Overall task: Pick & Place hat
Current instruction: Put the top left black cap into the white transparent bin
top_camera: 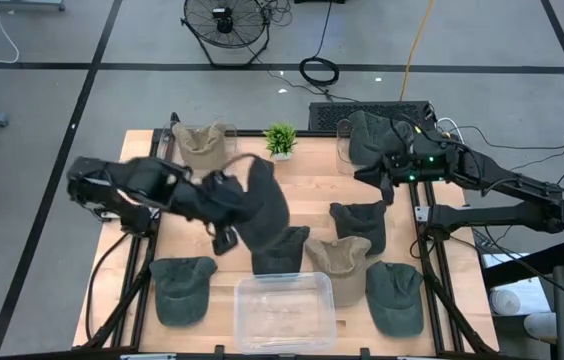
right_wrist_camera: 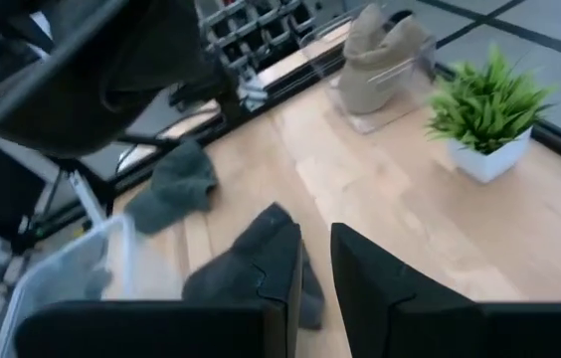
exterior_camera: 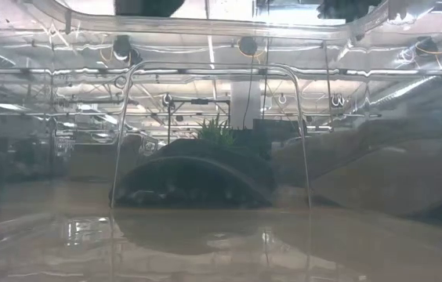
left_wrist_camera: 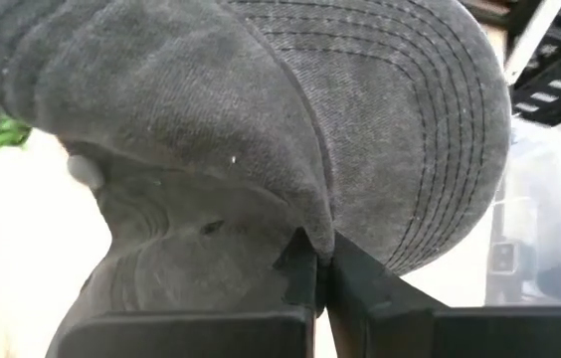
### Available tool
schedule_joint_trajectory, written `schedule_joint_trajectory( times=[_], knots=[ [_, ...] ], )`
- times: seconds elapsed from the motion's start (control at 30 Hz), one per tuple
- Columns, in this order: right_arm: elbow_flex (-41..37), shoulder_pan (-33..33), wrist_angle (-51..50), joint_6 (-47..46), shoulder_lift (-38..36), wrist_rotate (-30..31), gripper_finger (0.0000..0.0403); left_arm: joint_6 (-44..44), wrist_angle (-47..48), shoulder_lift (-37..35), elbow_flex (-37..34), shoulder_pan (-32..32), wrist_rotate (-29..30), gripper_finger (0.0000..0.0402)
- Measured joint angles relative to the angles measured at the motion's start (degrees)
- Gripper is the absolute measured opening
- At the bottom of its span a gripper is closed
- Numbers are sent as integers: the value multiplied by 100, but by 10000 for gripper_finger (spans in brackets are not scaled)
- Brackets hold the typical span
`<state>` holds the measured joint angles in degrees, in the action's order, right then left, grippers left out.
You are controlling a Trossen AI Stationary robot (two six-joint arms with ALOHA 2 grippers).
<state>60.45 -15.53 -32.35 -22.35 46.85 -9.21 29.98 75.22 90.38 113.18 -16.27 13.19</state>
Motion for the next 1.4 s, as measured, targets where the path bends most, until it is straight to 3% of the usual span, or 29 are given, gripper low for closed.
schedule_joint_trajectory(
  times=[0.27, 0.47, 0.83, 1.4],
  knots=[
    [0, 70, -1054, 253, -433, -4, 50, 648, 322, 1452, 1551, -577, 94, 6],
    [0, 70, -1518, 376, -685, -7, 50, 1101, 351, 2142, 2159, -937, 55, 5],
    [0, 70, -1808, 647, -879, -6, 50, 1713, 255, 2733, 2165, -1395, -395, 6],
    [0, 66, -2112, 806, -877, 10, 50, 1135, 313, 3851, 2158, -1290, -1098, 7]
  ],
)
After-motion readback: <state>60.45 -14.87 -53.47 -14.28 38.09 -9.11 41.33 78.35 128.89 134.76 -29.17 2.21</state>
